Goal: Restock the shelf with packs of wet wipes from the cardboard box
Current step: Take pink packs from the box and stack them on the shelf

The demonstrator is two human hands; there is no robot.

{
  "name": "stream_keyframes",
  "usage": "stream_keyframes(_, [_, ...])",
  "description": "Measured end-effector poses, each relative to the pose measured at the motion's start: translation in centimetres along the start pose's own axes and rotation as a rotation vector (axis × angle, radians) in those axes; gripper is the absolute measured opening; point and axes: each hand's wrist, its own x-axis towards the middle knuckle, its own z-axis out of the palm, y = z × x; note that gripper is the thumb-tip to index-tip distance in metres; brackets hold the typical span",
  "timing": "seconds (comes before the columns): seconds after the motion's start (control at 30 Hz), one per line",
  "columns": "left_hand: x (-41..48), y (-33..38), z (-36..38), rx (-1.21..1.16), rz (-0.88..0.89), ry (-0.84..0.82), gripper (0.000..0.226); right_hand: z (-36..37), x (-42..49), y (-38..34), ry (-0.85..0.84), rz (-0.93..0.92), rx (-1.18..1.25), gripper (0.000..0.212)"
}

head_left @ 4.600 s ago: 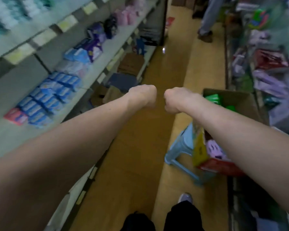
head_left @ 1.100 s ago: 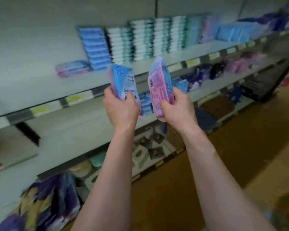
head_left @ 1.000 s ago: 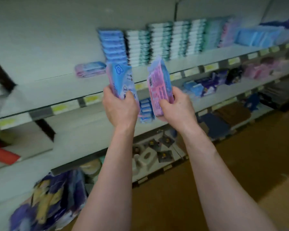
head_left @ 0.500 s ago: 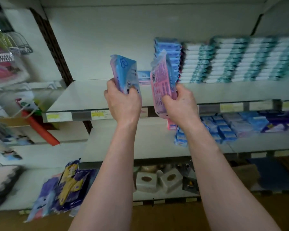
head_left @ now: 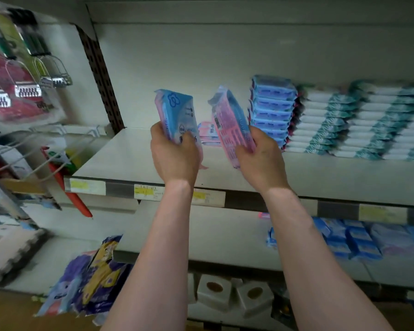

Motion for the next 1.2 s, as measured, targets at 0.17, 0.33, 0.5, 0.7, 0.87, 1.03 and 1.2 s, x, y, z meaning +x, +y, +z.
stream_keyframes(0.17, [3.0,-0.7,1.0,-0.179,-0.241,-0.069,0.024,3.0,2.8,0.6,-0.009,-0.103,-0.097,0.029])
stream_keyframes(0.33, [6.5,-1.1,1.7,-0.342,-0.417,-0.199,0.032,5.8,5.2,0.0,-0.006,-0.178,-0.119,0.033])
stream_keyframes(0.5, [10.0,-1.5,2.5,-0.409,-0.469,-0.387,0.068,8.1,7.5,-0.6,0.001,-0.208,-0.180,0.035])
stream_keyframes(0.7, [11.9,-3.4,3.6,-0.521,-0.645,-0.370,0.034,9.8,9.3,-0.8,0.003,-0.317,-0.326,0.042])
stream_keyframes(0.87, [13.1,-4.5,4.6,-0.537,-0.658,-0.292,0.047,9.1,10.3,-0.2,-0.130,-0.182,-0.501,0.058])
stream_keyframes(1.03, [13.3,-4.3,6.0,-0.461,-0.618,-0.331,0.053,8.0,13.3,-2.3,-0.412,-0.132,-0.420,0.068])
stream_keyframes(1.2, [13.6,-4.4,6.9,-0.494,-0.625,-0.377,0.033,7.4,18.3,-3.3,-0.709,-0.044,-0.477,0.085])
